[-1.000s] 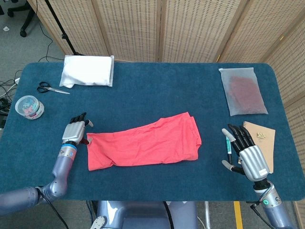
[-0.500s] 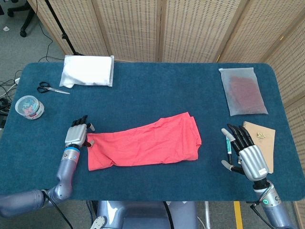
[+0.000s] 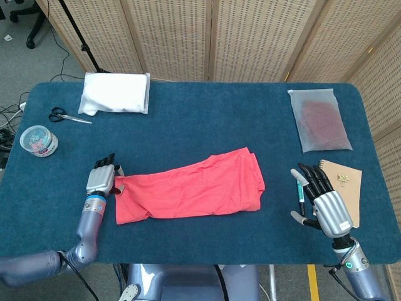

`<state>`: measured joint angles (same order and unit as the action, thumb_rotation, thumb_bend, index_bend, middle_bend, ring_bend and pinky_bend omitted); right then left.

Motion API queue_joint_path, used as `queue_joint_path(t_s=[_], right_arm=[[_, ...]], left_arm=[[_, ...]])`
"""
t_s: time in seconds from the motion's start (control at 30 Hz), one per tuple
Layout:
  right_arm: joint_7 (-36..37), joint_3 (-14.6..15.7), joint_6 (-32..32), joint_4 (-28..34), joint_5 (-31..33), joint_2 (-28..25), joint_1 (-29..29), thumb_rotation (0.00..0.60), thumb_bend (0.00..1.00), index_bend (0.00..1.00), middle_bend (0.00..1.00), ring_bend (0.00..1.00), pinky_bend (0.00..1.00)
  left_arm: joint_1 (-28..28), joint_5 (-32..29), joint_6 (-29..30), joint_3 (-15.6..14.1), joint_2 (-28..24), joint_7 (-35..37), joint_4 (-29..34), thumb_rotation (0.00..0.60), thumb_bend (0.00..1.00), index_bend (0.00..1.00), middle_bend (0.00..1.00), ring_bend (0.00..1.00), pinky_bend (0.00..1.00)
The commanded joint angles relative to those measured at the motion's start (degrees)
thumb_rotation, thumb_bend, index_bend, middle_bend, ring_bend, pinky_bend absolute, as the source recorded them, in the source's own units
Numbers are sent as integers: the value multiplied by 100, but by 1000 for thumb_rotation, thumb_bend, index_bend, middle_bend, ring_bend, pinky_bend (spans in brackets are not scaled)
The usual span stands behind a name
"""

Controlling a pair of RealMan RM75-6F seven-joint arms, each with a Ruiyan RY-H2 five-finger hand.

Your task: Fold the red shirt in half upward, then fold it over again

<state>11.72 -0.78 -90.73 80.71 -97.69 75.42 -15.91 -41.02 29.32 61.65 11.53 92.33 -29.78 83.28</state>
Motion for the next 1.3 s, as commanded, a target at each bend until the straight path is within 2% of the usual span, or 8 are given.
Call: queue_joint_path(t_s=[0.03,0.27,0.63,0.8,1.0,1.3], right_arm=[[15,-3,8,9,-4,-2,2,600,0,0,0,0,4],[40,-23,27,19,-11,-10,12,600,0,0,0,0,5],[93,-58,51,34,-10,-34,27,600,0,0,0,0,5],[88,-63,81,30,-13,-32,28,600,0,0,0,0,4],[67,-67,94,41,-25,-31,40,600,0,0,0,0,4],[19,-64,101,65,-63,-30,51,600,0,0,0,0,4]], left_arm=[[12,-24,40,5,25,-23,2,600,302,546,0,0,0],[38,-14,227,38,150,-106,-10,600,313,602,0,0,0],[67,38,301,123,217,-185,-103,600,466,676,0,0,0],[101,-4,260,179,138,-195,-119,600,484,710,0,0,0],[209,-131,135,183,-168,-225,-112,600,532,741,0,0,0],[470,-92,-286,42,-925,-47,-180,600,538,747,0,0,0]])
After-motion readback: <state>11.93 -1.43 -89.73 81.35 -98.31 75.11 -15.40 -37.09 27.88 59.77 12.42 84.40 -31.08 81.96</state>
